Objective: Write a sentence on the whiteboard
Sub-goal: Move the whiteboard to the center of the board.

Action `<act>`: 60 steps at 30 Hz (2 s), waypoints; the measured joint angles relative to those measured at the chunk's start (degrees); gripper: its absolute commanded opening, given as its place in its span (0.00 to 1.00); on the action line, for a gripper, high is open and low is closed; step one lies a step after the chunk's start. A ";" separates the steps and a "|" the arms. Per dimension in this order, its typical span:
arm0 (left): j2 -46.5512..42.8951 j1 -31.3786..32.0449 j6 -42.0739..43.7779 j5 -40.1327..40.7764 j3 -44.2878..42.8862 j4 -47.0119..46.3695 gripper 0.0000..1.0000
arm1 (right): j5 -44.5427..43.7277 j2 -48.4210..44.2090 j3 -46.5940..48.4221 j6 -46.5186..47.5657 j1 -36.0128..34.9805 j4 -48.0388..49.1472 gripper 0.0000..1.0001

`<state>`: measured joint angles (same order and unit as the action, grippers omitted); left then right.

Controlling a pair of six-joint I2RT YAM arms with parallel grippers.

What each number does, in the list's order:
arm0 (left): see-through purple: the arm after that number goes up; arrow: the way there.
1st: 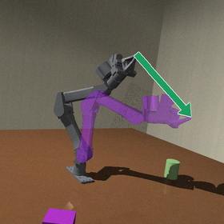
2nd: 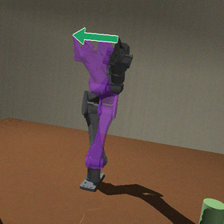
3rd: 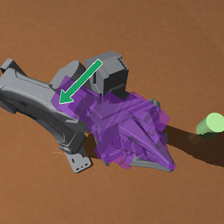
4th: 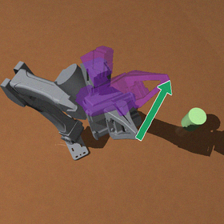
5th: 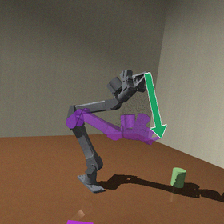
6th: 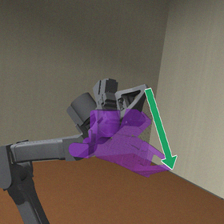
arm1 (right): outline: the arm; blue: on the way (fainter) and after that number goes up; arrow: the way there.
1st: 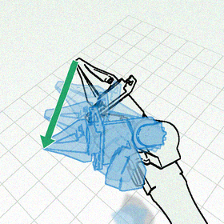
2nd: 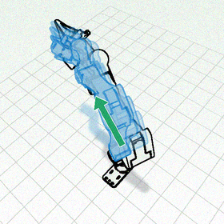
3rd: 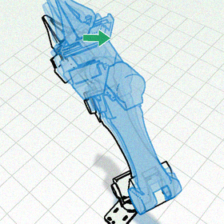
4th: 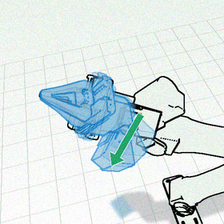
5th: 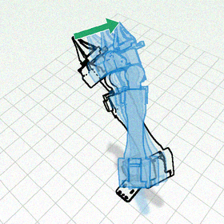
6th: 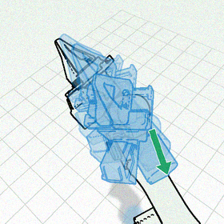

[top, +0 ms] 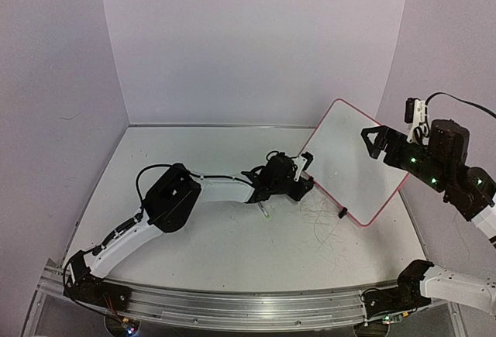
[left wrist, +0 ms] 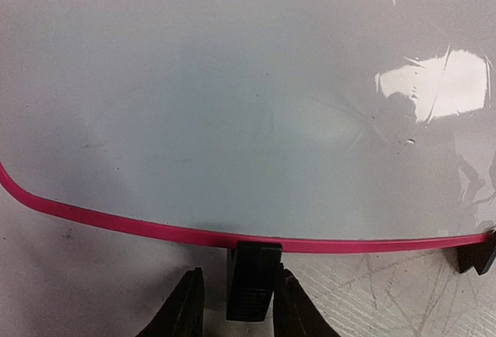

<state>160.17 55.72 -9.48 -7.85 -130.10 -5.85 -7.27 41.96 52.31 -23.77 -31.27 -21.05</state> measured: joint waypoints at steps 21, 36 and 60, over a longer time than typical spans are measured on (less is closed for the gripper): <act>-9.16 2.62 1.05 16.65 17.42 -5.54 0.00 | 0.20 1.58 0.00 -0.57 0.00 -0.42 0.98; -25.82 -1.35 -6.28 32.12 42.65 -4.59 0.00 | 2.61 6.35 -0.28 -0.76 0.00 2.12 0.98; -43.91 -1.10 -38.80 43.78 67.53 5.53 0.00 | 16.30 37.71 -0.26 13.47 -13.14 11.51 0.94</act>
<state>116.27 54.62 -48.28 35.92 -62.57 -0.33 9.03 79.67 52.06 -10.30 -44.40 -9.54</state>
